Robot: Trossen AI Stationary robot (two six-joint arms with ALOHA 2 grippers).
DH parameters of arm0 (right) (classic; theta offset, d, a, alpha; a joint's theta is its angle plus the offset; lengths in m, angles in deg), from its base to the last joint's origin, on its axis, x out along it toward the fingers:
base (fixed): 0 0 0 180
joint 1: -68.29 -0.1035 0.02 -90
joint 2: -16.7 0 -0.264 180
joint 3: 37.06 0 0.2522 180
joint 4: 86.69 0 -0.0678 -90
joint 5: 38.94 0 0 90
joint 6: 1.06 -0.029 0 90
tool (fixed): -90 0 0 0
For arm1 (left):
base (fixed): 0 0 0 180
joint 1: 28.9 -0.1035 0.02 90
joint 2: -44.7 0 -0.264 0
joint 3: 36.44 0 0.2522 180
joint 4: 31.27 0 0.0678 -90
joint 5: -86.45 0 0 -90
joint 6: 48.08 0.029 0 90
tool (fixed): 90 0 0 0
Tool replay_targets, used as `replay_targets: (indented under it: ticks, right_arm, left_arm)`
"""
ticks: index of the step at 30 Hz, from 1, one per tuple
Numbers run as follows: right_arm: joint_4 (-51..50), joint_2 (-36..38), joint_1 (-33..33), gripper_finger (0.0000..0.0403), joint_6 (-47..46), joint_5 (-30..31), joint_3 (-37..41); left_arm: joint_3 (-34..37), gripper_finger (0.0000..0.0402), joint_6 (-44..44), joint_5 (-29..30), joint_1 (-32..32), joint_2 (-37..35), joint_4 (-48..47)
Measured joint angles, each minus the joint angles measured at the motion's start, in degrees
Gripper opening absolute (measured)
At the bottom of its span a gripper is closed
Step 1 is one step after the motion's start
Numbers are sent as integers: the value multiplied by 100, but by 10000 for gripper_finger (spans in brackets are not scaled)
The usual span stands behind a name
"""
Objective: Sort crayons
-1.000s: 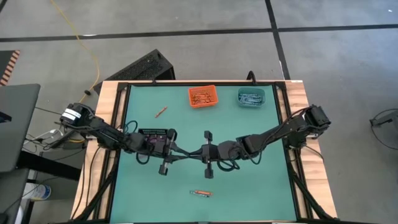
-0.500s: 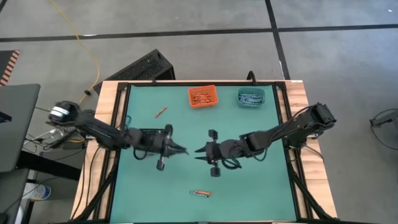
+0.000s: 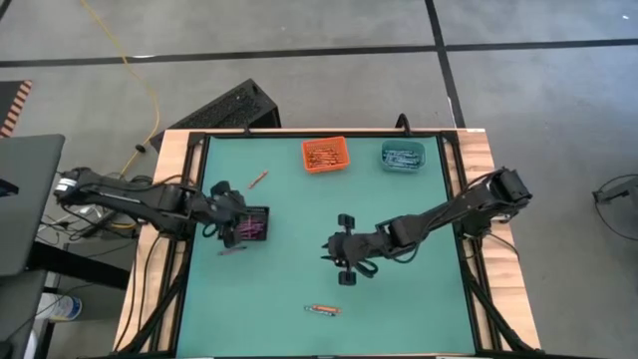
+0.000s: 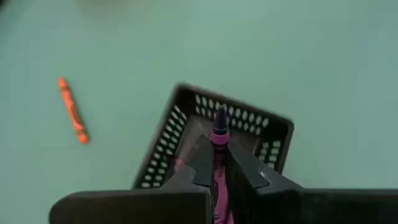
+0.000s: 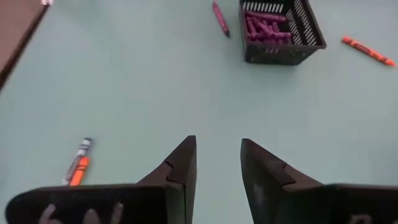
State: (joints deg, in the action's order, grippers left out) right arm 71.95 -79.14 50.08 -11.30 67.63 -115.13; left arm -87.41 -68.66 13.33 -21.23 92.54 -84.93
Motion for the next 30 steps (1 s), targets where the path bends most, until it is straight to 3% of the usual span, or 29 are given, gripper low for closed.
replay_targets:
  ticks: [9, 15, 23, 30]
  right_arm:
    - [103, -199, 112, 118, -26, -3, 4]
    - [84, -199, 56, 118, -22, -14, 4]
    - [62, -199, 69, 118, 15, -17, 4]
    - [25, -199, 64, 118, 13, -17, 4]
  left_arm:
    - [0, 2, 691, -268, 70, 976, -172]
    - [0, 46, 824, -157, 65, 1551, -171]
    - [-195, 101, 1036, -122, 65, 1665, -261]
    - [-882, 113, 1233, -23, 65, 1665, -455]
